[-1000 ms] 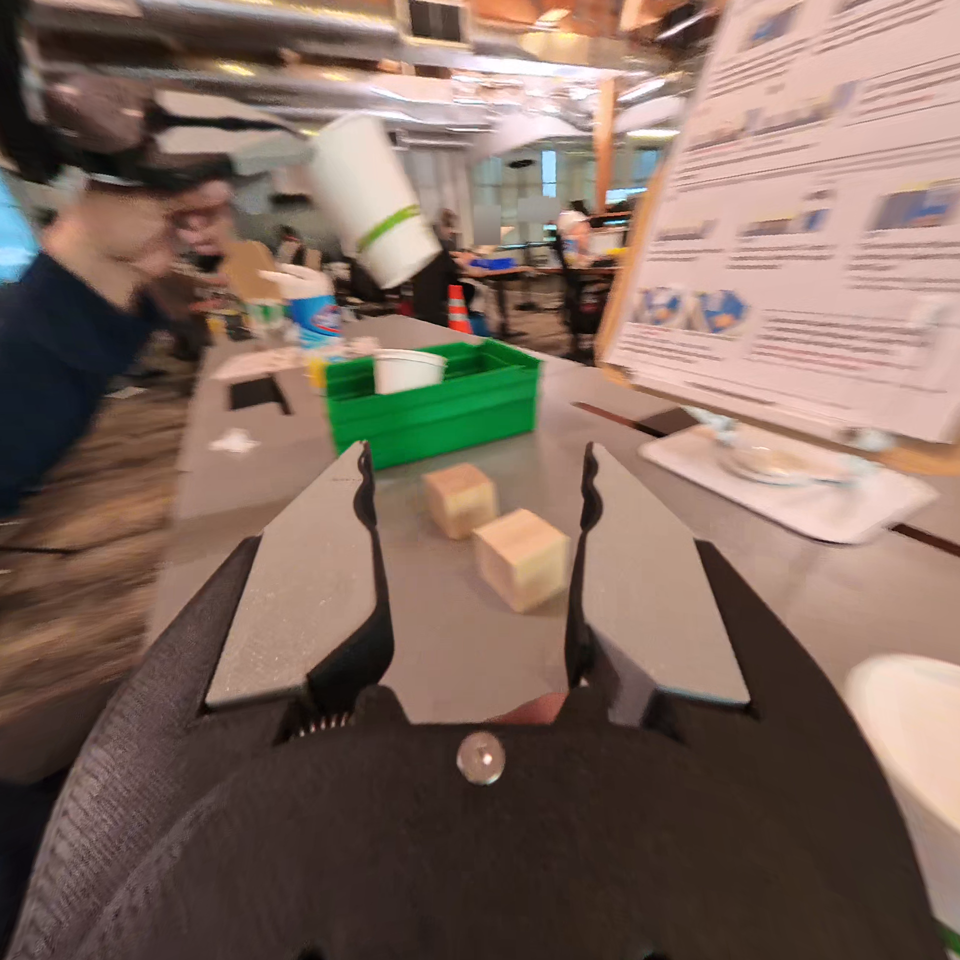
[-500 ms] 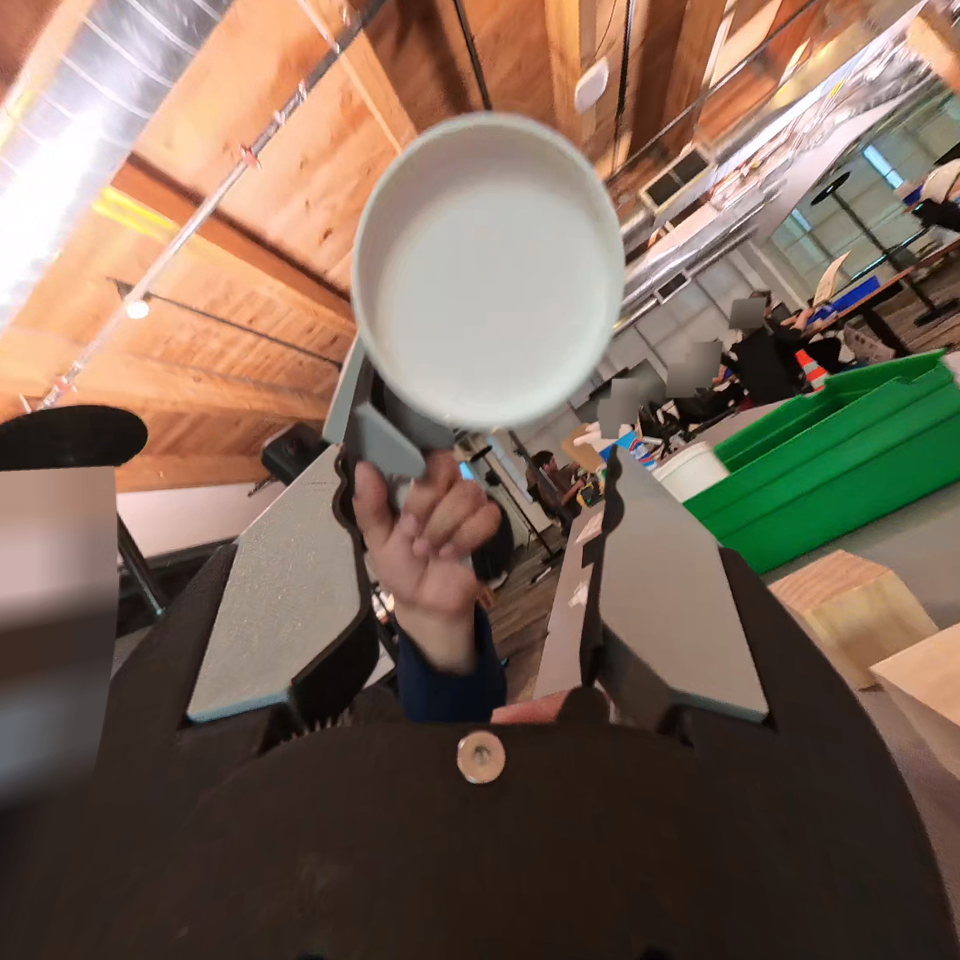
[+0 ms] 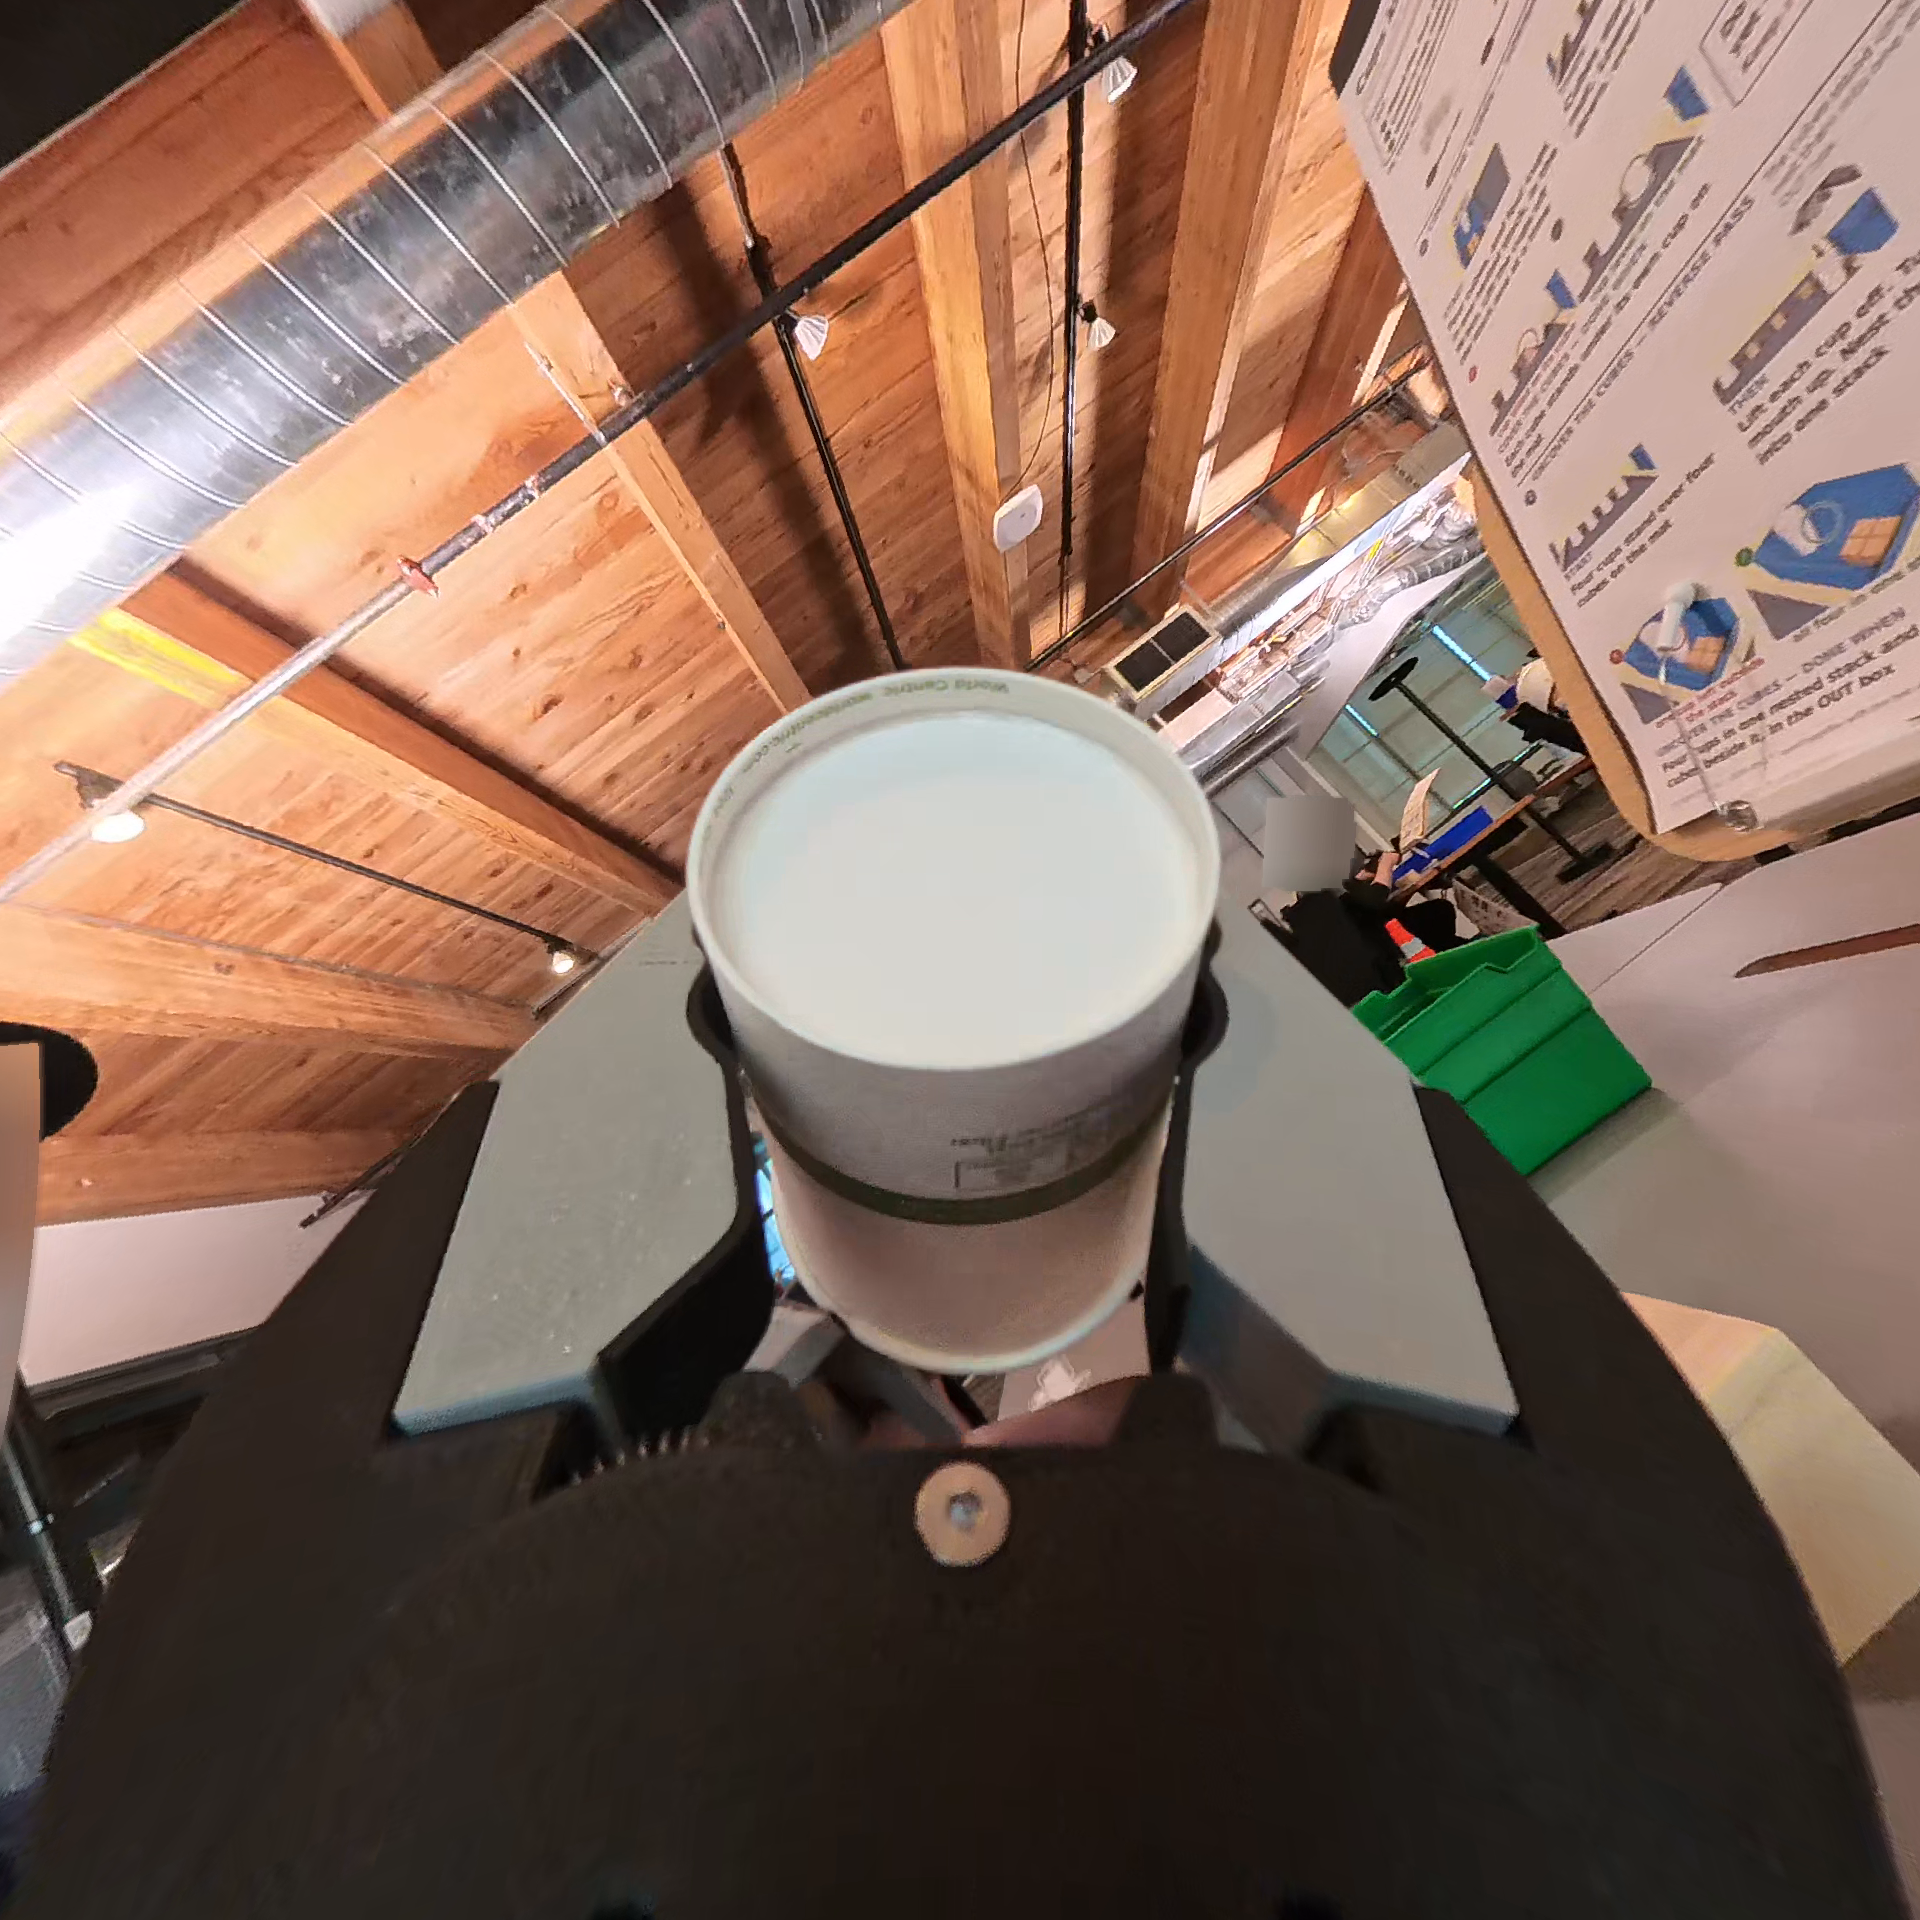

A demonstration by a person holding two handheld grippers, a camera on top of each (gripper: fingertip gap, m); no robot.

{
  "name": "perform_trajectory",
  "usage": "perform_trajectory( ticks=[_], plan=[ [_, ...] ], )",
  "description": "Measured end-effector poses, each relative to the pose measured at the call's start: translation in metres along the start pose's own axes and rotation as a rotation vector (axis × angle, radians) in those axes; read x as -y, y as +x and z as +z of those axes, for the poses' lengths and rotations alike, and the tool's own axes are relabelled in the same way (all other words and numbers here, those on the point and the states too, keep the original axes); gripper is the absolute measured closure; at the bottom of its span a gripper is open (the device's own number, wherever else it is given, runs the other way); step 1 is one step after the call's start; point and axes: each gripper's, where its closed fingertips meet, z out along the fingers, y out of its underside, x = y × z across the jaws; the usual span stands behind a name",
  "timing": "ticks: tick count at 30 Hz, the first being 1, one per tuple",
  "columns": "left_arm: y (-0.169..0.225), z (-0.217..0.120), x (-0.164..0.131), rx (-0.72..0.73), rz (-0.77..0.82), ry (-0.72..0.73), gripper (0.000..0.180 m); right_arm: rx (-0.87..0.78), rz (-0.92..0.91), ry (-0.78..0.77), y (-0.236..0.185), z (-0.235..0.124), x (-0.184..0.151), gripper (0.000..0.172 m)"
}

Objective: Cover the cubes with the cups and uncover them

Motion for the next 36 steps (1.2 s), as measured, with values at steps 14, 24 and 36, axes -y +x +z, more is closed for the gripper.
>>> perform_trajectory(
  ticks=[14, 24, 36],
  plan=[
    [-0.057, -0.012, -0.040, 0.067, 0.026, -0.168, 0.162, -0.448, -0.641, -0.235, 0.034, -0.012, 0.001, 0.086],
    [-0.119, -0.025, -0.096, 0.362, 0.183, -0.342, 0.159, -0.914, -0.898, -0.525, 0.109, -0.052, -0.001, 0.087],
    [-0.107, -0.019, -0.114, 0.334, 0.235, -0.419, 0.159, -1.049, -0.835, -0.711, 0.153, -0.075, -0.032, 0.085]
  ],
)
